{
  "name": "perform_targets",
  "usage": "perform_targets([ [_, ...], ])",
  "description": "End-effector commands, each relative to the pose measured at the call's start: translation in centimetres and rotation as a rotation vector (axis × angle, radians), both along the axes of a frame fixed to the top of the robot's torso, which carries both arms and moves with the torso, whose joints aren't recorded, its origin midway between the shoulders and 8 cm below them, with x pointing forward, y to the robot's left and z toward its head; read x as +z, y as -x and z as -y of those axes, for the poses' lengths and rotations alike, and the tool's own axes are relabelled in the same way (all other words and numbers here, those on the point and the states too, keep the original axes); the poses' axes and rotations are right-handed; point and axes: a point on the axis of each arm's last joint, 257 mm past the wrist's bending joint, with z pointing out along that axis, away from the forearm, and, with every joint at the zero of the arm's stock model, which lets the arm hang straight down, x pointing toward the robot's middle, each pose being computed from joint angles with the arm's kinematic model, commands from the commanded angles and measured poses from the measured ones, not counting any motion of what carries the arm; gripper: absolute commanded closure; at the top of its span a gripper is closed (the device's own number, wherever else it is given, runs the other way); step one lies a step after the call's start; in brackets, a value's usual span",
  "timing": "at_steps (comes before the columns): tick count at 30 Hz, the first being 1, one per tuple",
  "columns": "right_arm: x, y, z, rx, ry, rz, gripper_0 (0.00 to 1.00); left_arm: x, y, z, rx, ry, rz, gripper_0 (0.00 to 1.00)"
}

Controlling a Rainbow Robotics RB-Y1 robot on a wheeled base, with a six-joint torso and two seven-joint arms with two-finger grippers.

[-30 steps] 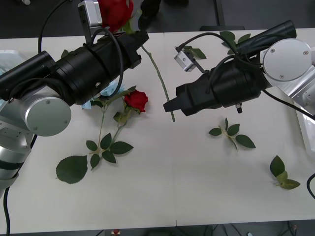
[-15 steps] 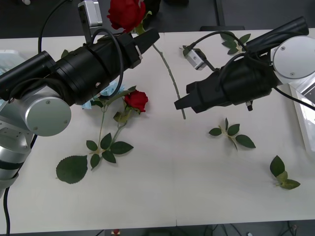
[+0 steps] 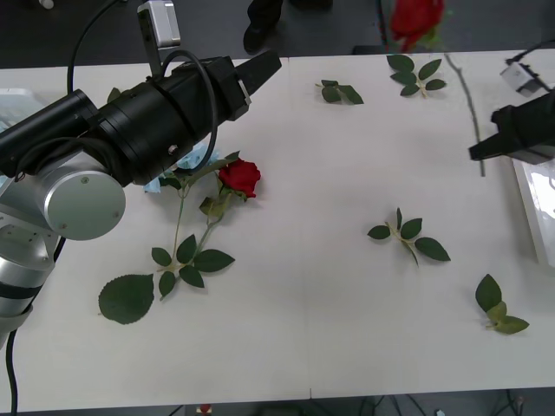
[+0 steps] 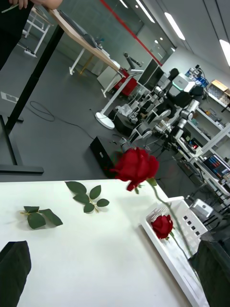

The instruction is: Place the red flowers into the right box and the blue flowers into the left box. If a person shows an open palm, hand one flower to the person first, then continue sorting.

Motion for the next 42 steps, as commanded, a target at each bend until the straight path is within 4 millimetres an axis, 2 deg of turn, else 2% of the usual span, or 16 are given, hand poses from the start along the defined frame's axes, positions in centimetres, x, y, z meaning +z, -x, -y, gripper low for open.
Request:
perform_targets([
  [1, 3.3, 1.0, 10.6, -0.229, 0.036, -0.039, 1.0, 1.8, -0.3, 0.6, -0.013, -0.002, 0.033, 0.0],
  [4, 3.2, 2.2, 15.1, -0.285, 0.092, -0.055, 1.0, 1.4, -0.5, -0.2, -0.018, -0.057, 0.008, 0.0],
  [7, 2.0, 2.8, 19.7, -0.338, 0.188, -0.054, 1.0, 0.6, -0.2, -2.1, -0.037, -0.102, -0.087, 0.0],
  [8, 1.8, 2.7, 20.3, -0.344, 0.207, -0.047, 1.0, 0.4, -0.1, -2.6, -0.04, -0.118, -0.108, 0.0],
  [13, -1.1, 2.4, 26.2, -0.398, 0.417, -0.024, 1.0, -3.7, 2.0, -7.7, -0.065, -0.305, -0.347, 0.0],
  [20, -3.7, 2.5, 31.0, -0.458, 0.57, -0.013, 1.0, -8.7, 4.2, -11.7, -0.06, -0.363, -0.506, 0.0],
  [22, -4.5, 2.9, 32.7, -0.474, 0.625, -0.018, 1.0, -11.1, 5.1, -12.7, -0.055, -0.418, -0.555, 0.0],
  [27, -7.6, 4.6, 35.0, -0.494, 0.704, -0.065, 1.0, -17.0, 6.9, -16.6, -0.01, -0.621, -0.638, 0.0],
  [30, -9.4, 5.0, 36.1, -0.514, 0.734, -0.066, 1.0, -19.0, 7.5, -18.0, 0.013, -0.689, -0.681, 0.0],
  [35, -12.9, 6.1, 37.7, -0.515, 0.822, -0.074, 1.0, -22.5, 7.4, -18.9, 0.062, -0.801, -0.718, 0.0],
  [42, -14.3, 6.1, 36.9, -0.496, 0.823, -0.082, 1.0, -25.4, 5.2, -18.9, 0.094, -0.837, -0.741, 0.0],
])
